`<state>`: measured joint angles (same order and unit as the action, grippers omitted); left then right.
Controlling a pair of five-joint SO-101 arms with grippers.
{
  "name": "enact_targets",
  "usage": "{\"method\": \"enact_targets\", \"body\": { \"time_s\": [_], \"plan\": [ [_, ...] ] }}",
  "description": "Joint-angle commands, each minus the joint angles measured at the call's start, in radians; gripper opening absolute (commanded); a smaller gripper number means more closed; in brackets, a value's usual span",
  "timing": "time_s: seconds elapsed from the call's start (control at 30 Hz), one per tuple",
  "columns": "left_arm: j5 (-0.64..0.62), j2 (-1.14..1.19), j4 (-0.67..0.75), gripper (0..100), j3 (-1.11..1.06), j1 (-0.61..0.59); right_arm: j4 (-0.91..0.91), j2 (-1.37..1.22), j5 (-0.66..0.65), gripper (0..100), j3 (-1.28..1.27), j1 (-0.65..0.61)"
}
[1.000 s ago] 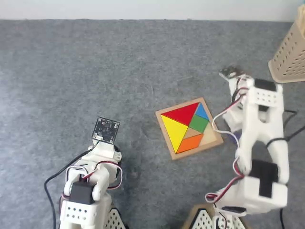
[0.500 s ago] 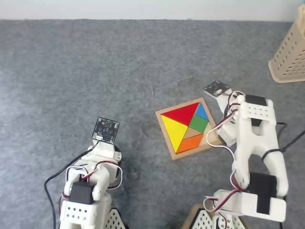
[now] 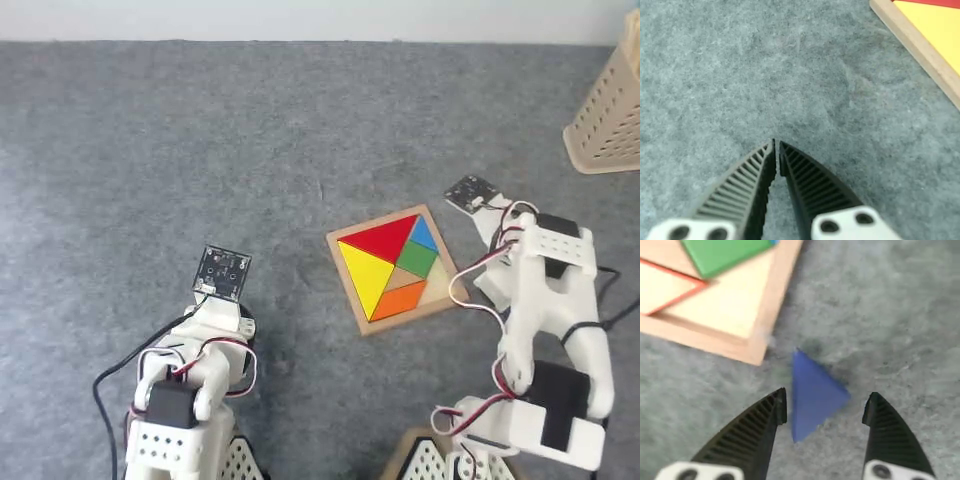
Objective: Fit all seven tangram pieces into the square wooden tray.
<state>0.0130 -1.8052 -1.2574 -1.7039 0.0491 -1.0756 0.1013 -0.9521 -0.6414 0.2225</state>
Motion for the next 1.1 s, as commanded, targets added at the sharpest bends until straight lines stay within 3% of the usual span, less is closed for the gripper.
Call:
{"method": "enact_targets", "body": {
  "time_s": [0.0,0.47,0.73,0.9,1.07],
  "plan": [
    [-0.008,-0.021,-0.006,1,0.019,0.006,0.045,-0.025,-0.02,25.4,0.008,0.021],
    [-0.008,-0.021,-0.006,1,0.019,0.006,0.104,-0.143,-0.017,25.0,0.009,0.024],
    [-0.008,-0.021,-0.006,1,0.019,0.006,0.096,-0.14,-0.008,10.6,0.009,0.025],
    [-0.008,-0.021,-0.006,1,0.019,0.006,0.07,-0.139,0.098,10.2,0.063,0.025],
    [-0.008,-0.021,-0.006,1,0.019,0.006,-0.074,-0.139,0.239,10.1,0.216,0.013]
  ]
}}
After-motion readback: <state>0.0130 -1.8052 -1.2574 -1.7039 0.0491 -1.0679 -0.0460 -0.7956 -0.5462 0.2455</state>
